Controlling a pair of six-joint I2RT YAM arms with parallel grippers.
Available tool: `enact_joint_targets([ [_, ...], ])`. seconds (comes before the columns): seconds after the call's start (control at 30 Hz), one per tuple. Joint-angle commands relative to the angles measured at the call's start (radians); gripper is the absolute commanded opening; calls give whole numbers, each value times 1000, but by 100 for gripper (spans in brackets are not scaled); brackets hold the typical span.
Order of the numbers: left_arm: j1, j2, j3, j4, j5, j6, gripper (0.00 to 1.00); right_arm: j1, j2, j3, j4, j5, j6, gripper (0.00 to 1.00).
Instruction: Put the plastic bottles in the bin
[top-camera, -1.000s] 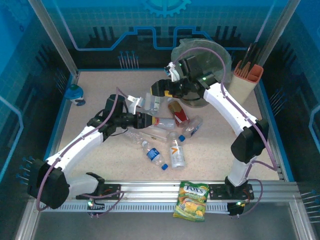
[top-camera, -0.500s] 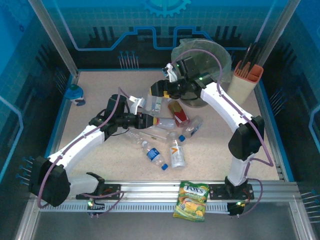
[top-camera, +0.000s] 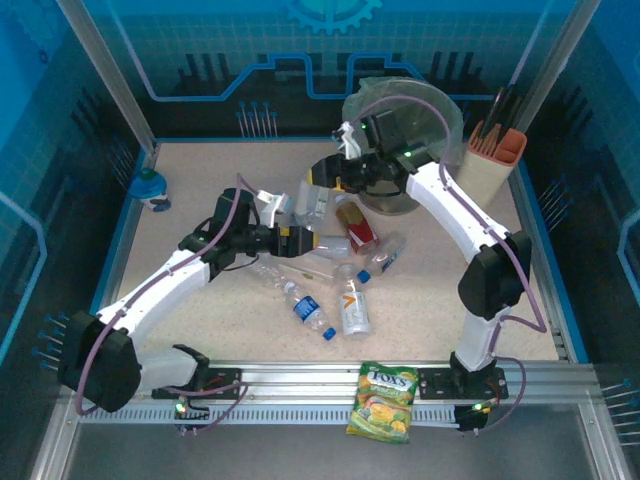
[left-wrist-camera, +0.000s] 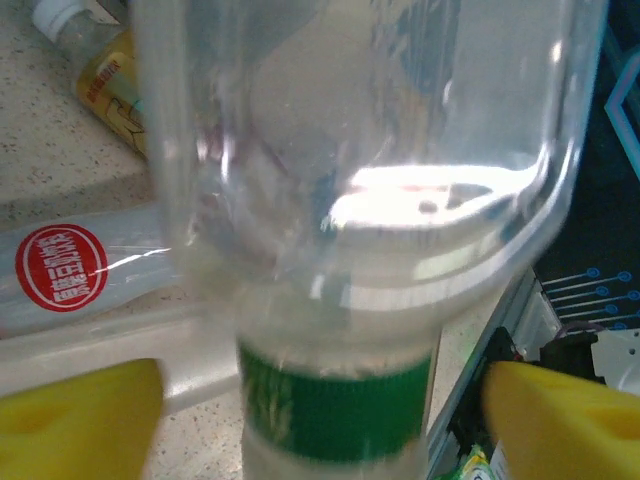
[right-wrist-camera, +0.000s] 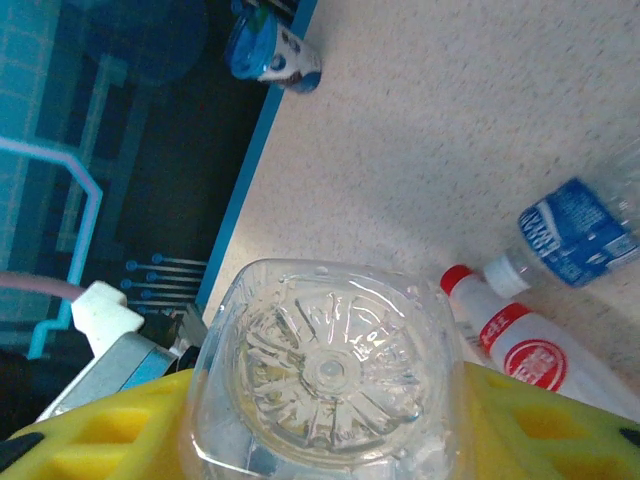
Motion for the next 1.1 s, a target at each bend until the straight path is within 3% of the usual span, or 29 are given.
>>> enact_joint_targets([
  [0.0, -6, -70, 24, -38, -67, -28, 99, -65, -43, 87, 8, 8, -8, 49],
  [0.23, -6, -183, -8, -246, -288, -220, 99, -188, -20, 318, -57, 74, -69, 46],
  [0.47, -5, -263, -117, -363, -422, -426, 96, -317, 30, 489, -29, 216, -87, 41],
  [0.7, -11, -289, -240, -349, -451, -546, 93, -390, 207, 775, -155, 447, -163, 40],
  [1.07, -25, -303, -365, -236, -486, -670, 90, -406, 369, 756, -167, 437, -176, 39],
])
